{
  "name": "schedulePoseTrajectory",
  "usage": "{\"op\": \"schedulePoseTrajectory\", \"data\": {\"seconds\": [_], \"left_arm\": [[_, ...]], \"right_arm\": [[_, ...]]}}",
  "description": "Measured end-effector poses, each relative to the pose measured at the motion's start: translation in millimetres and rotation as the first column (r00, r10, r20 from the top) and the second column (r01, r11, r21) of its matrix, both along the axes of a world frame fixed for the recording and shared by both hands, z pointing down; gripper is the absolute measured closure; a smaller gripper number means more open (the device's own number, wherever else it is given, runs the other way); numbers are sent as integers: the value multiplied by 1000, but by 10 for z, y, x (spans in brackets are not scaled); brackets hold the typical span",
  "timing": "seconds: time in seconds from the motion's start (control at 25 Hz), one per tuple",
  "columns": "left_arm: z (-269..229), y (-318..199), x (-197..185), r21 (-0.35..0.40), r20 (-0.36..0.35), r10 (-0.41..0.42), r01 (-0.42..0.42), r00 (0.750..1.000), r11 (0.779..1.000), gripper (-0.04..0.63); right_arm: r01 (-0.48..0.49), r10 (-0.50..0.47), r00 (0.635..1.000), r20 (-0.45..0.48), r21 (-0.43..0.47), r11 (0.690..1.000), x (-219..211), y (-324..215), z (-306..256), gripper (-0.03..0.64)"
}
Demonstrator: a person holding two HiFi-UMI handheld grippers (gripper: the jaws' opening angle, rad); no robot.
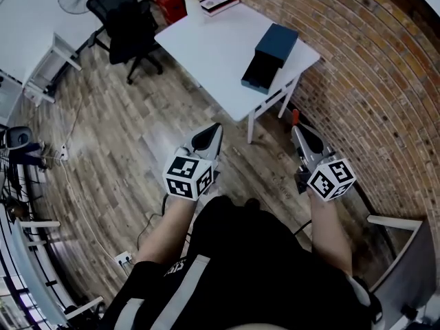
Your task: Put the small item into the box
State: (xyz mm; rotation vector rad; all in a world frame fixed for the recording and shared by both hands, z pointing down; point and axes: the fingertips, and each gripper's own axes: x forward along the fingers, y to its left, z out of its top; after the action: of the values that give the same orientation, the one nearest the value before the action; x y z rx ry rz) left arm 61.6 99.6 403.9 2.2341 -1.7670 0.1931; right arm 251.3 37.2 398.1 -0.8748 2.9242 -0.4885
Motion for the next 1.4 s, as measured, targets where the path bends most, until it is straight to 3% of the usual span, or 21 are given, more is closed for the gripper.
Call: {"op": "schedulePoseTrajectory", "data": {"seconds": [0.36,0.64,1.08,1.4], "left_arm": [[53,-389,-239,21,-32,-24,25,999,999,589],[119,-1145,-408,69,-72,45,-40,996,997,589],[196,-2517,-1275,57,-97,67,-62,993,996,589],[126,-3012,-1771,64,-88,98,-93,991,994,589]], "right_arm": [[4,-4,999,-32,6,1000,-150,-368,-1,600],[-29,28,996,-80,-8,1000,-346,-1038,132,600],[-80,75,987,-144,-30,996,-1050,-2336,170,600],[-90,84,988,-126,-37,995,-1649,-2824,187,600]]}}
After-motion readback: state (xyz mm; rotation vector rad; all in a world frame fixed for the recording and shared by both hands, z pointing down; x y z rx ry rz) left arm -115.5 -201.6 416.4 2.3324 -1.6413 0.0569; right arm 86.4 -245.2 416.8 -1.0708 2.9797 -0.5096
